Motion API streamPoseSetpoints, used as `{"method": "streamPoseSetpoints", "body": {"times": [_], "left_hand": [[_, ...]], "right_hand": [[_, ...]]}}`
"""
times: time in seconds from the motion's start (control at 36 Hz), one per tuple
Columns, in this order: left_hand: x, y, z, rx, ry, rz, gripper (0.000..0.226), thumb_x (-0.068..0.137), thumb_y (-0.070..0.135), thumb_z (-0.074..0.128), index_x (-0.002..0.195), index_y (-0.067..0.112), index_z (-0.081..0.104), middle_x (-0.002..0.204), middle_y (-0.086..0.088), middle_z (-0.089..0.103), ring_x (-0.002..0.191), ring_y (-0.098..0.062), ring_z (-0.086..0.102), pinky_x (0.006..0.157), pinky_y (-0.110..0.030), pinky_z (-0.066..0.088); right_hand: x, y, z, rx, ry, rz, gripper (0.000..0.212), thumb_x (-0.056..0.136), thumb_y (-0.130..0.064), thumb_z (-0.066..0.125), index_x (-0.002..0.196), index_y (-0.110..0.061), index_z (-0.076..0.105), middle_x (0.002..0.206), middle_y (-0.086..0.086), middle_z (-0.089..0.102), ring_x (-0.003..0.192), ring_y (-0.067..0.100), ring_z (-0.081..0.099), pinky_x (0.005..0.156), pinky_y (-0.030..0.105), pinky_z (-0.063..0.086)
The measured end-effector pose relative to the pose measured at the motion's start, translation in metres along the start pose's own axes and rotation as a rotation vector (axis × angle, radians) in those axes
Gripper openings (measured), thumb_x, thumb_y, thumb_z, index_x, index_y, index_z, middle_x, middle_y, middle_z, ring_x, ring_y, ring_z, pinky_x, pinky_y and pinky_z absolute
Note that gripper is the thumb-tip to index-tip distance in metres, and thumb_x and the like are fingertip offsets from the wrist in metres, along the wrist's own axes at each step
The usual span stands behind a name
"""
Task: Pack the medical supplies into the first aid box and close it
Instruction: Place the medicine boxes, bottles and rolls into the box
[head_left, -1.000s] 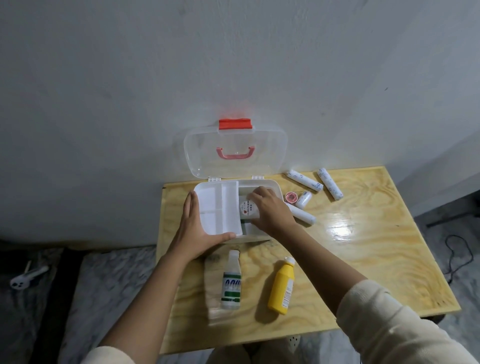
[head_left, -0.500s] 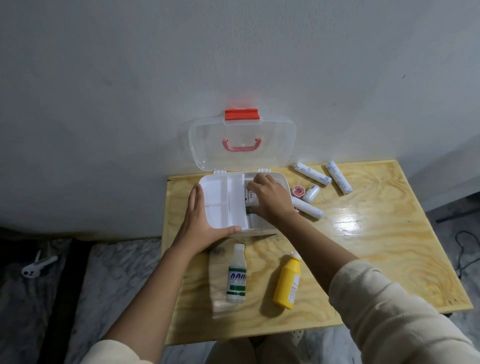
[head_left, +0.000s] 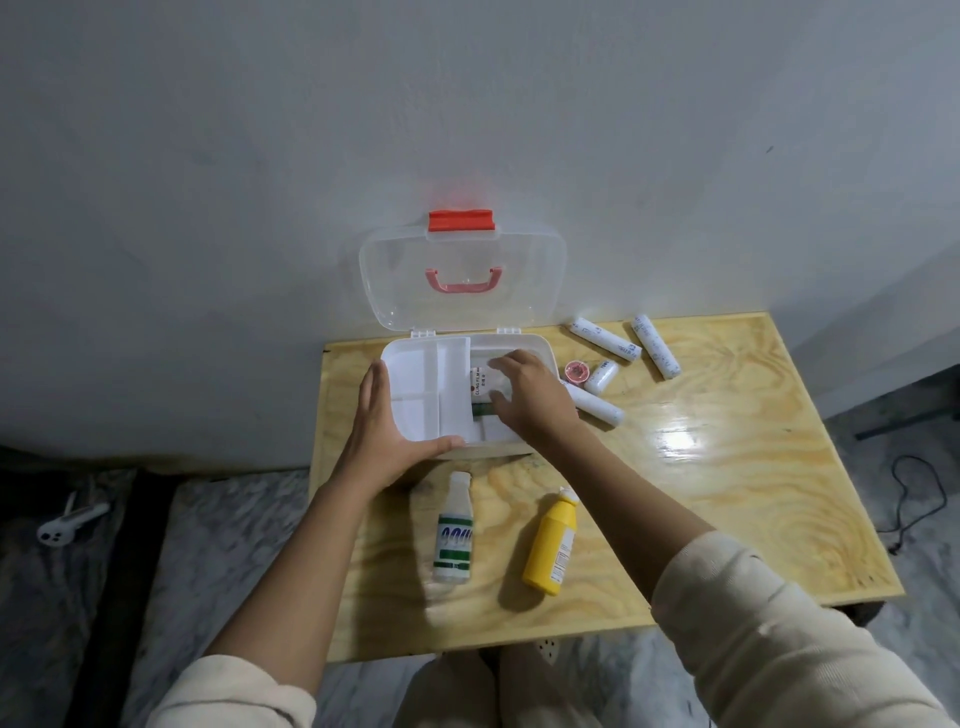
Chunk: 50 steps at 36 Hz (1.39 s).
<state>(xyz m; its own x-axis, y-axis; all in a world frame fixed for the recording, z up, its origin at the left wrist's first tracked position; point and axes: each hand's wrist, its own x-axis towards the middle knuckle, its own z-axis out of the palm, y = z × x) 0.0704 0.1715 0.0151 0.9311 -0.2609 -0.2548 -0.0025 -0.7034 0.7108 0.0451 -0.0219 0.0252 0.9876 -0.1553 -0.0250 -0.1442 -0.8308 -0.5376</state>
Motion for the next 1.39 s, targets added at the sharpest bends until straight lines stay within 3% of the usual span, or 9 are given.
{"method": "streamPoseSetpoints", "body": {"times": [0.28, 0.5, 0.58, 0.75, 0.92, 1.08, 1.22, 1.28, 1.39], "left_hand": [[-0.004, -0.003, 0.006, -0.007, 0.011, 0.006, 0.135, 0.061, 0.053, 0.082, 0.152, 0.017, -0.010, 0.161, 0.003, -0.007, 0.148, -0.018, 0.002, 0.118, -0.039, 0.018], [-0.003, -0.007, 0.008, -0.043, 0.050, 0.093, 0.131, 0.061, 0.047, 0.085, 0.152, 0.013, -0.002, 0.159, -0.004, 0.003, 0.146, -0.017, 0.009, 0.113, -0.028, 0.017], [-0.001, -0.009, 0.008, -0.039, 0.042, 0.088, 0.131, 0.060, 0.049, 0.084, 0.152, 0.012, -0.002, 0.160, -0.005, 0.002, 0.147, -0.019, 0.007, 0.117, -0.034, 0.018], [-0.002, -0.011, 0.008, -0.049, 0.043, 0.095, 0.130, 0.061, 0.048, 0.084, 0.152, 0.012, -0.001, 0.159, -0.005, 0.003, 0.147, -0.021, 0.010, 0.118, -0.037, 0.021], [-0.002, -0.010, 0.008, -0.066, 0.046, 0.108, 0.129, 0.061, 0.046, 0.085, 0.152, 0.012, 0.001, 0.158, -0.006, 0.006, 0.146, -0.021, 0.012, 0.117, -0.035, 0.021], [-0.004, -0.008, 0.007, -0.069, 0.039, 0.100, 0.128, 0.063, 0.045, 0.085, 0.152, 0.012, -0.001, 0.159, -0.005, 0.004, 0.146, -0.020, 0.012, 0.114, -0.031, 0.021], [-0.004, -0.007, 0.005, -0.049, 0.028, 0.098, 0.129, 0.062, 0.049, 0.083, 0.152, 0.013, -0.002, 0.159, -0.004, 0.004, 0.145, -0.022, 0.013, 0.113, -0.037, 0.025], [-0.004, -0.007, 0.005, -0.049, 0.021, 0.092, 0.130, 0.062, 0.050, 0.083, 0.152, 0.014, -0.003, 0.159, -0.003, 0.004, 0.145, -0.022, 0.013, 0.113, -0.038, 0.026], [-0.002, -0.007, 0.005, -0.072, 0.009, 0.084, 0.132, 0.061, 0.050, 0.084, 0.152, 0.014, -0.005, 0.160, -0.004, 0.001, 0.147, -0.022, 0.010, 0.116, -0.040, 0.024]], "right_hand": [[-0.079, 0.012, -0.004, 0.288, 0.430, 0.272, 0.020, 0.085, -0.013, 0.060, 0.104, -0.010, 0.055, 0.107, 0.007, 0.053, 0.097, 0.017, 0.048, 0.080, 0.032, 0.046], [-0.140, 0.031, 0.045, 0.172, 0.220, 0.673, 0.044, 0.084, -0.039, 0.060, 0.114, -0.008, 0.049, 0.113, 0.010, 0.050, 0.104, 0.024, 0.048, 0.086, 0.038, 0.046], [-0.145, 0.029, 0.052, 0.185, 0.170, 0.746, 0.049, 0.082, -0.046, 0.060, 0.111, -0.007, 0.050, 0.107, 0.011, 0.052, 0.100, 0.026, 0.050, 0.085, 0.041, 0.047], [-0.137, 0.023, 0.053, 0.400, 0.232, 0.824, 0.024, 0.084, -0.034, 0.062, 0.089, -0.011, 0.058, 0.089, 0.008, 0.059, 0.080, 0.022, 0.054, 0.064, 0.032, 0.041], [-0.136, 0.021, 0.042, 0.463, 0.410, 0.753, 0.027, 0.087, -0.031, 0.060, 0.064, -0.018, 0.055, 0.061, -0.001, 0.051, 0.060, 0.016, 0.046, 0.051, 0.029, 0.033], [-0.129, 0.020, 0.011, 0.414, 0.598, 0.574, 0.019, 0.089, -0.023, 0.059, 0.101, -0.010, 0.065, 0.092, 0.005, 0.061, 0.080, 0.015, 0.050, 0.069, 0.028, 0.036], [-0.106, 0.000, -0.023, 0.459, 0.834, 0.335, 0.014, 0.089, -0.021, 0.058, 0.101, -0.018, 0.062, 0.094, -0.007, 0.057, 0.087, 0.009, 0.053, 0.074, 0.028, 0.047], [-0.095, -0.014, -0.033, 0.493, 0.848, 0.236, 0.010, 0.090, -0.019, 0.058, 0.098, -0.026, 0.061, 0.091, -0.014, 0.057, 0.086, 0.003, 0.053, 0.077, 0.029, 0.049], [-0.073, -0.037, -0.038, 0.503, 0.735, 0.082, 0.014, 0.088, -0.015, 0.058, 0.102, -0.010, 0.061, 0.094, -0.008, 0.058, 0.089, 0.007, 0.054, 0.079, 0.028, 0.051]]}}
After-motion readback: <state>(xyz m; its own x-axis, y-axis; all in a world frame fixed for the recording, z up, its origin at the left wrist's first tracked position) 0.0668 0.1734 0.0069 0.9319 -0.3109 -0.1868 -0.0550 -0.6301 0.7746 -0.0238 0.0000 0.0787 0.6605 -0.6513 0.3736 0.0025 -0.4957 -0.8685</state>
